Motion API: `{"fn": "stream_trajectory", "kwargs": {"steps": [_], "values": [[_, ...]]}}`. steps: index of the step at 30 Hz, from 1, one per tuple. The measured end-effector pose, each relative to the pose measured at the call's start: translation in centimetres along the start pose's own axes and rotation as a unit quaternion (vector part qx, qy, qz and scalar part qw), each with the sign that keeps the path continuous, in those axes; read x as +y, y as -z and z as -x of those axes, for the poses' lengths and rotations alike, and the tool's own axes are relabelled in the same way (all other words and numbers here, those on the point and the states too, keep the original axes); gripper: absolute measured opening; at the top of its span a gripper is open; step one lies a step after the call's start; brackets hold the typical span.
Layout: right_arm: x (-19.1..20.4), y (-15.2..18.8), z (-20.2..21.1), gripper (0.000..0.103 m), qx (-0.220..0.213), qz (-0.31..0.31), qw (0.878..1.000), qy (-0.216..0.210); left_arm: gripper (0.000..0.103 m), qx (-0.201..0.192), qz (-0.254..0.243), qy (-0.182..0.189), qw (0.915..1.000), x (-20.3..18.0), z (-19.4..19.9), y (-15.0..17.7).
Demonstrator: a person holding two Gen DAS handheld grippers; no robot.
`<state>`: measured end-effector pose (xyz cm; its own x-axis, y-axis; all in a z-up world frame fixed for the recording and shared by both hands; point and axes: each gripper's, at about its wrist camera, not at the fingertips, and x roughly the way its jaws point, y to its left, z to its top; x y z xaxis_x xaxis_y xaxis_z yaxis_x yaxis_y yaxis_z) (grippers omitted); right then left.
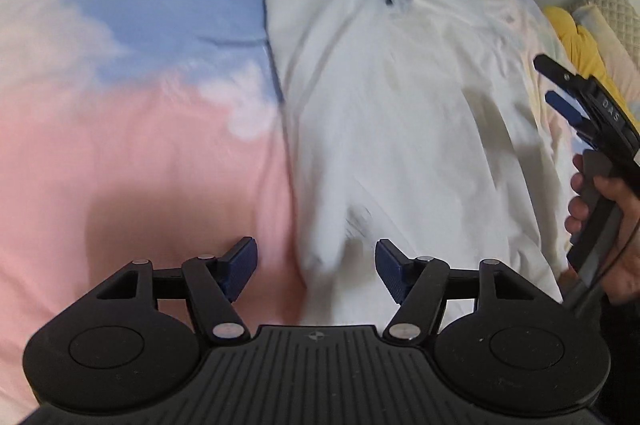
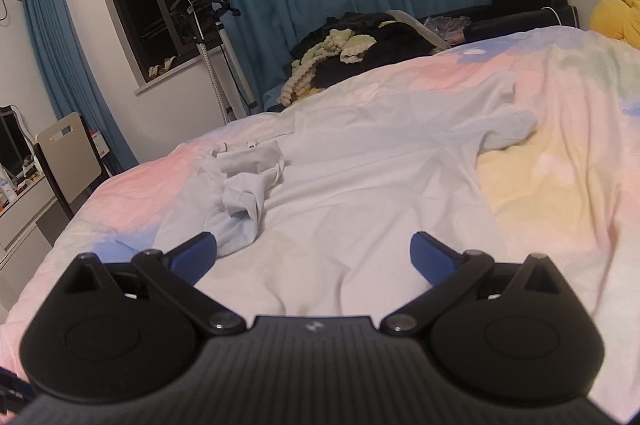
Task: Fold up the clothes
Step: 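Grasp the hem with the left gripper and fold it toward the collar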
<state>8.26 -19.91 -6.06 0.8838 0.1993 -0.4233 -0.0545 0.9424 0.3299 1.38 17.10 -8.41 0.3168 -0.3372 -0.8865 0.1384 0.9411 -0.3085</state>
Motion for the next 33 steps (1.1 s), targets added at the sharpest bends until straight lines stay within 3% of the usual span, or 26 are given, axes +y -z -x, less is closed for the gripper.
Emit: {"fn": "stream_trajectory", "kwargs": {"steps": [2,4,5,6,7,15,18,22,23,25,27,29,33], "values": [[-0.1,0.0,0.5,0.103,-0.001,0.001,1.0,0.006,0.065,0.023,-0.007,0.0,0.9997,-1.5,-0.8,0.5],[-0.2,0.1,1.0,0.103,-0.002,0.002,1.0,0.011,0.045,0.043,-0.028,-0.024,0.9984,-3.4,-1.6,1.5],[-0.2,0.1,1.3,0.103,-0.003,0.003,1.0,0.014,0.041,0.043,-0.044,-0.043,0.9972,-4.3,-1.7,2.0],[-0.3,0.1,1.5,0.103,-0.003,0.003,1.0,0.017,0.021,0.04,-0.056,-0.06,0.9958,-5.2,-1.6,2.4],[-0.3,0.1,1.6,0.103,-0.002,0.003,1.0,0.017,0.008,0.037,-0.061,-0.072,0.9948,-5.8,-1.3,2.6],[-0.8,0.0,1.8,0.103,0.004,-0.004,1.0,0.017,0.008,-0.005,-0.142,-0.111,0.9836,-12.6,3.6,2.0],[-1.0,0.0,1.9,0.103,0.006,-0.006,1.0,0.018,0.01,-0.005,-0.166,-0.09,0.982,-14.6,2.3,3.6],[-1.2,0.0,2.1,0.103,0.009,-0.01,1.0,0.018,0.025,0.01,-0.18,-0.057,0.9819,-16.1,-1.7,6.4],[-1.3,0.0,2.1,0.103,0.01,-0.01,1.0,0.018,0.026,0.022,-0.18,-0.034,0.9829,-16.4,-2.7,7.1],[-1.4,-0.1,2.2,0.103,0.012,-0.012,1.0,0.018,0.049,0.048,-0.172,0.017,0.9838,-16.8,-4.1,8.1],[-1.5,-0.1,2.2,0.103,0.013,-0.014,1.0,0.018,0.05,0.063,-0.183,0.047,0.98,-17.4,-4.5,9.0],[0.4,1.8,2.9,0.103,0.015,-0.009,1.0,0.015,0.054,0.051,-0.214,0.057,0.9738,-17.8,-3.4,9.7],[0.4,1.2,3.5,0.103,0.007,-0.024,1.0,0.003,0.075,0.0,-0.24,0.072,0.968,-16.4,0.4,9.3]]}}
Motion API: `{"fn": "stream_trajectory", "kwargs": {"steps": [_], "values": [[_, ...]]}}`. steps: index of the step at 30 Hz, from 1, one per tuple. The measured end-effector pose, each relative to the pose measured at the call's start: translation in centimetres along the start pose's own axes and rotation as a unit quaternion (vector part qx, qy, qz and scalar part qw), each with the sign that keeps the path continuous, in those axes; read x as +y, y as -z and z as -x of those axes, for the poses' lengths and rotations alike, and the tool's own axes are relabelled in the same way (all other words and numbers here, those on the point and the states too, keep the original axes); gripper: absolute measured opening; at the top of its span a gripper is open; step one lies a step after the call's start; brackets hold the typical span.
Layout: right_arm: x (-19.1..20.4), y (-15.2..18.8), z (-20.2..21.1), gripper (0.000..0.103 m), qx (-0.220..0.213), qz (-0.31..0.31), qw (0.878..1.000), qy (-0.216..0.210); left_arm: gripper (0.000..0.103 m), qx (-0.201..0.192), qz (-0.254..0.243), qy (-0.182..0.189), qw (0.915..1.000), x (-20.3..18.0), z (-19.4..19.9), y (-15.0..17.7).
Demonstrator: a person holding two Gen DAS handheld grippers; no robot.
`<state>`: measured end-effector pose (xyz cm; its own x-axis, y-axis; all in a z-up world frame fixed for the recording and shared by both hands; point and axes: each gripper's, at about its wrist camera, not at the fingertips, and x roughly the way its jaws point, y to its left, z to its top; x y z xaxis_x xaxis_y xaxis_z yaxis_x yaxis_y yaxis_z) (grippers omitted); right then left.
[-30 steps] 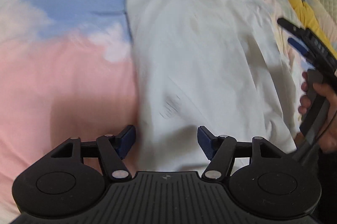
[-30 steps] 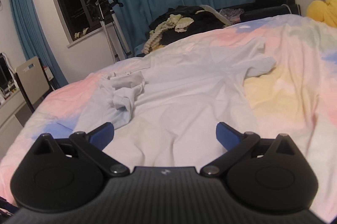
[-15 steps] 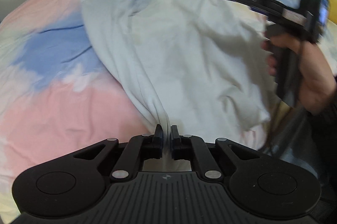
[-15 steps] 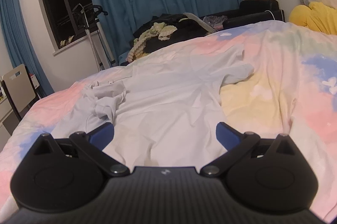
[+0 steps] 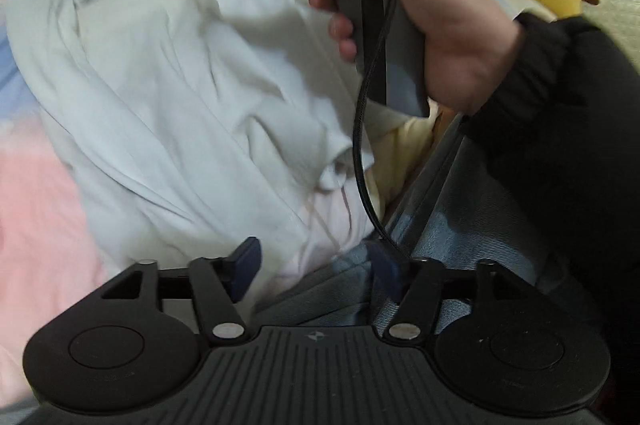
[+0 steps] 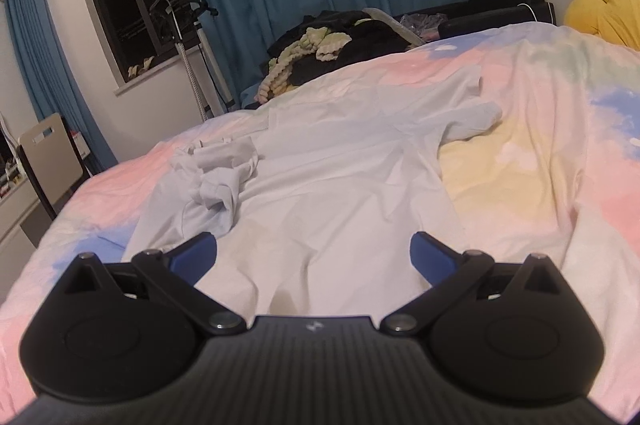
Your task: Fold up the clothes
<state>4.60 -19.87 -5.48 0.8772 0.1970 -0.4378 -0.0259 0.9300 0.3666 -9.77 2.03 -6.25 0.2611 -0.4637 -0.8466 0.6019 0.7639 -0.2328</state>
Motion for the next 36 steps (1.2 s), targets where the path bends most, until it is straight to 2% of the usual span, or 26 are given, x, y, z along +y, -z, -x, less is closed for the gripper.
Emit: {"fn": "stream_trajectory", "kwargs": {"steps": [1,4,8,10,12,16,18,23,27,29,30,31,33,34,36], "values": [[0.0,-0.4,0.2,0.103,-0.003,-0.002,1.0,-0.005,0.079,-0.014,0.0,0.001,0.9999,0.6,1.0,0.0],[0.6,-1.8,0.4,0.103,-0.014,0.011,1.0,-0.02,0.08,-0.049,0.011,0.006,0.9987,3.2,3.7,-0.5],[1.9,-3.9,-0.8,0.103,-0.013,0.044,0.998,-0.039,0.081,-0.108,0.078,0.004,0.9911,9.8,5.2,-2.9],[2.4,-4.9,-2.1,0.103,-0.01,0.058,0.997,-0.044,0.081,-0.139,0.123,-0.008,0.9827,14.1,4.6,-4.7],[2.2,-4.9,-3.1,0.103,-0.005,0.057,0.997,-0.044,0.081,-0.166,0.164,-0.043,0.9715,18.8,3.4,-7.1],[1.5,-4.9,-5.1,0.103,0.004,0.052,0.998,-0.043,0.081,-0.206,0.216,-0.1,0.9491,27.6,0.0,-12.3],[1.2,-5.0,-6.1,0.103,0.009,0.05,0.998,-0.043,0.081,-0.226,0.236,-0.112,0.9384,31.2,-1.6,-15.1],[0.4,-5.0,-8.6,0.103,0.02,0.044,0.998,-0.042,0.081,-0.266,0.272,-0.127,0.9161,37.7,-5.3,-21.4],[-0.2,-5.0,-10.6,0.103,0.029,0.04,0.998,-0.041,0.081,-0.263,0.282,-0.151,0.9102,40.6,-8.0,-24.9],[-0.5,-5.0,-11.6,0.103,0.034,0.038,0.998,-0.041,0.076,-0.269,0.299,-0.141,0.9048,41.6,-8.9,-25.9],[-1.1,-4.3,-12.5,0.103,0.037,0.033,0.998,-0.04,0.065,-0.27,0.292,-0.139,0.907,41.6,-9.2,-26.5],[-1.4,-4.1,-13.0,0.103,0.041,0.027,0.998,-0.041,0.042,-0.269,0.28,-0.139,0.9112,41.5,-9.5,-27.3],[-1.9,-4.0,-13.7,0.103,0.047,0.016,0.998,-0.042,0.018,-0.241,0.262,-0.166,0.9198,41.1,-10.2,-28.8],[-2.0,-3.9,-14.0,0.103,0.049,0.013,0.998,-0.043,0.011,-0.234,0.26,-0.174,0.9203,41.0,-10.3,-29.1],[-2.2,-3.9,-14.0,0.103,0.052,0.008,0.998,-0.045,0.007,-0.233,0.261,-0.191,0.9171,40.9,-9.7,-29.7]]}}
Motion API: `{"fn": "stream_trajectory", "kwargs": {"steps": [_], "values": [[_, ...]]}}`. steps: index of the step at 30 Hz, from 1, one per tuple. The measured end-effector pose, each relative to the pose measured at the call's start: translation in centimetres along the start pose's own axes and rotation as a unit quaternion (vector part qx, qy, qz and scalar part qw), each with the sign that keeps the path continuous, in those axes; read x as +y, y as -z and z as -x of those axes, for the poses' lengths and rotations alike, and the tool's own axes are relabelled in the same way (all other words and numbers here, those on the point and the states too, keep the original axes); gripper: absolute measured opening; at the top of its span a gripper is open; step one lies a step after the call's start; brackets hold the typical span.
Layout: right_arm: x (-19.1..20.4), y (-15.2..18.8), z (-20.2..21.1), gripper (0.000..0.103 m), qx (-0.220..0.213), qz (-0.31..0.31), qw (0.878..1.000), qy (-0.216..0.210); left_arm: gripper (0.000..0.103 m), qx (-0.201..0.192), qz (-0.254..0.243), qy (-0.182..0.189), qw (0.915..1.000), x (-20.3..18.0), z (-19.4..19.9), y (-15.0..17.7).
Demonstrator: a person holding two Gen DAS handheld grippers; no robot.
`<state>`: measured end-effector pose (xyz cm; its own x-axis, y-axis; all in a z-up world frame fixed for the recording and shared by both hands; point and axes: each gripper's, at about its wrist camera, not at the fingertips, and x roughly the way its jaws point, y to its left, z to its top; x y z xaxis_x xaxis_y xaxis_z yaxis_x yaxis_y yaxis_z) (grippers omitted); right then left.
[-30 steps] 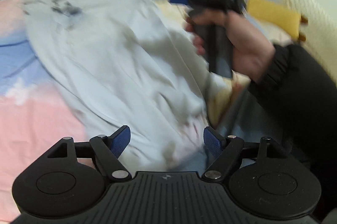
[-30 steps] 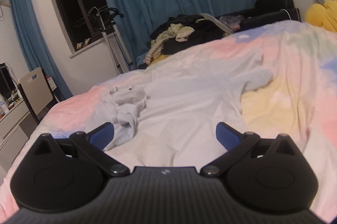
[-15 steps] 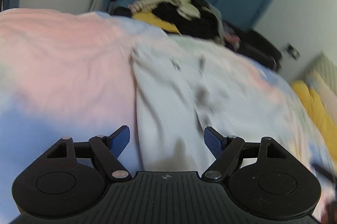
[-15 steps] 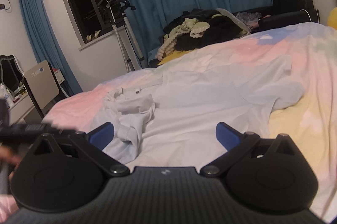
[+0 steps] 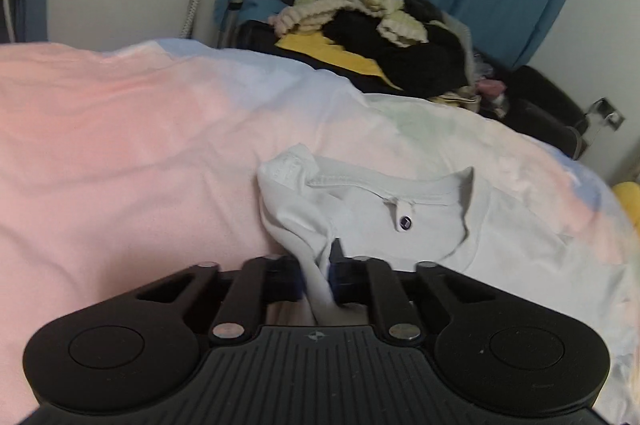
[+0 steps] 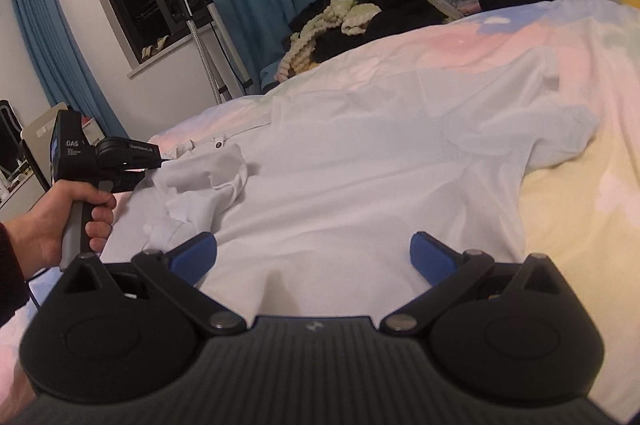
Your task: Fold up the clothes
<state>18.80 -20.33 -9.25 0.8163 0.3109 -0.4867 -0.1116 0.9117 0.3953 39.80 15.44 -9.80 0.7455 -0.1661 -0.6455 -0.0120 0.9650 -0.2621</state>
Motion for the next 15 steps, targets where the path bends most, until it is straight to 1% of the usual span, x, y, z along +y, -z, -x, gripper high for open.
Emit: {"fn": "stream_trajectory", "kwargs": {"steps": [4,7,9,12,13,15], "values": [[-0.1,-0.4,1.0,0.103,-0.005,-0.015,1.0,-0.008,0.006,-0.032,-0.005,-0.049,0.9983,-0.1,1.6,-2.4],[0.0,-0.9,1.9,0.103,-0.015,-0.013,1.0,-0.008,0.006,-0.041,-0.016,-0.063,0.997,-0.2,2.0,-4.9],[0.1,-1.2,2.4,0.103,-0.023,-0.012,1.0,-0.009,0.006,-0.044,-0.026,-0.071,0.9962,-0.4,1.9,-6.0],[0.2,-1.7,3.2,0.103,-0.033,-0.01,0.999,-0.009,0.006,-0.045,-0.024,-0.08,0.9955,-0.2,0.5,-6.4],[0.2,-1.8,3.5,0.103,-0.037,-0.009,0.999,-0.01,0.006,-0.041,-0.02,-0.079,0.9958,0.0,-0.1,-6.1],[0.2,-1.9,3.4,0.103,-0.042,0.004,0.999,0.003,0.007,-0.032,-0.021,-0.076,0.9964,0.2,-1.1,-4.9]]}}
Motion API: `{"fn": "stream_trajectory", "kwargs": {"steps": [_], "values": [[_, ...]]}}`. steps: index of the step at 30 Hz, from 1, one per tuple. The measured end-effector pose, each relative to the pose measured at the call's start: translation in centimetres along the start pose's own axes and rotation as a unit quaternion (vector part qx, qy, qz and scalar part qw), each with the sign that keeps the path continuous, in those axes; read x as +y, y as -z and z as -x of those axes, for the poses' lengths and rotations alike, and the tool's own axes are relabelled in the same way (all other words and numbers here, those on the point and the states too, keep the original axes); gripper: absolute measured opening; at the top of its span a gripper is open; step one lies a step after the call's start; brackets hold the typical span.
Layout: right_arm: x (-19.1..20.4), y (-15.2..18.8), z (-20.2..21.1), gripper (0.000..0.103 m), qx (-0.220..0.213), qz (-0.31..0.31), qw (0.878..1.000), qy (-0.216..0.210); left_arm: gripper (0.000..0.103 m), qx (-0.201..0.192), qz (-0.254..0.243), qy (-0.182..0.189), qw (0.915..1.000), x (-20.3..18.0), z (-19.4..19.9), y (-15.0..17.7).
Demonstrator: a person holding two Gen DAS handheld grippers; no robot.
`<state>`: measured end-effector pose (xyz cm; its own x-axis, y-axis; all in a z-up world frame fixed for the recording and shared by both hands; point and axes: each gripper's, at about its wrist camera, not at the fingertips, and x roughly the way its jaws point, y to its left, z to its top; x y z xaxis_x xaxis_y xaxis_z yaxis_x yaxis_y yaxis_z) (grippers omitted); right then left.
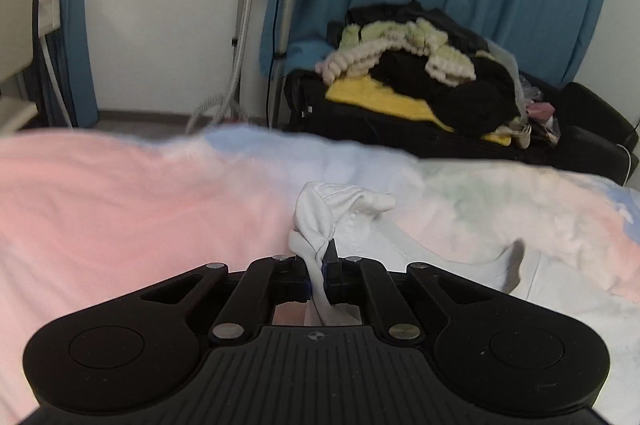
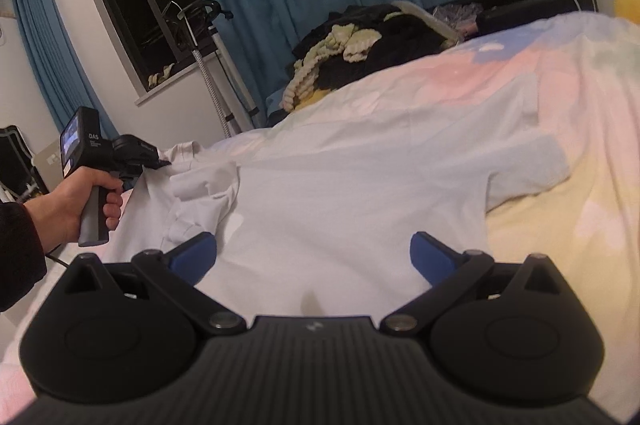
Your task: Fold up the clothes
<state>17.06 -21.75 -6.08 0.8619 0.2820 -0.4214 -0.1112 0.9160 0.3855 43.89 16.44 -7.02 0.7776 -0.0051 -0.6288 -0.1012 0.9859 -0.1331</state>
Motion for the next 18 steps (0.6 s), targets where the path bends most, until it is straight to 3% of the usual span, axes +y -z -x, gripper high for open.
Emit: {"fn": "stream_trajectory", "kwargs": {"steps": [2,3,6,7,12,15,18], "values": [[-0.1,0.3,-0.4,0.103,0.0,0.012,1.0,0.014,0.01,0.0,-0.01,0.004,0.9999,-0.5,-0.2,0.6],[-0.2,0.4,-0.5,0.103,0.003,0.011,1.0,0.014,0.018,-0.003,-0.017,0.007,0.9998,-0.8,0.0,0.7],[-0.5,0.7,-1.0,0.103,0.014,0.005,1.0,0.011,0.069,-0.022,-0.029,0.017,0.9992,-1.6,1.5,0.6],[-0.4,0.7,-1.1,0.103,0.013,0.01,1.0,0.013,0.076,-0.029,-0.029,0.018,0.999,-1.8,2.3,0.7],[0.0,0.7,0.7,0.103,-0.001,0.016,1.0,0.015,0.081,-0.029,-0.071,0.05,0.9958,-4.2,8.2,3.0],[0.1,0.8,2.1,0.103,-0.011,0.016,1.0,0.016,0.088,-0.039,-0.099,0.079,0.9913,-6.1,13.5,5.5],[0.3,0.9,3.4,0.103,-0.021,0.015,1.0,0.017,0.09,-0.037,-0.108,0.095,0.9889,-8.0,19.2,8.7]]}}
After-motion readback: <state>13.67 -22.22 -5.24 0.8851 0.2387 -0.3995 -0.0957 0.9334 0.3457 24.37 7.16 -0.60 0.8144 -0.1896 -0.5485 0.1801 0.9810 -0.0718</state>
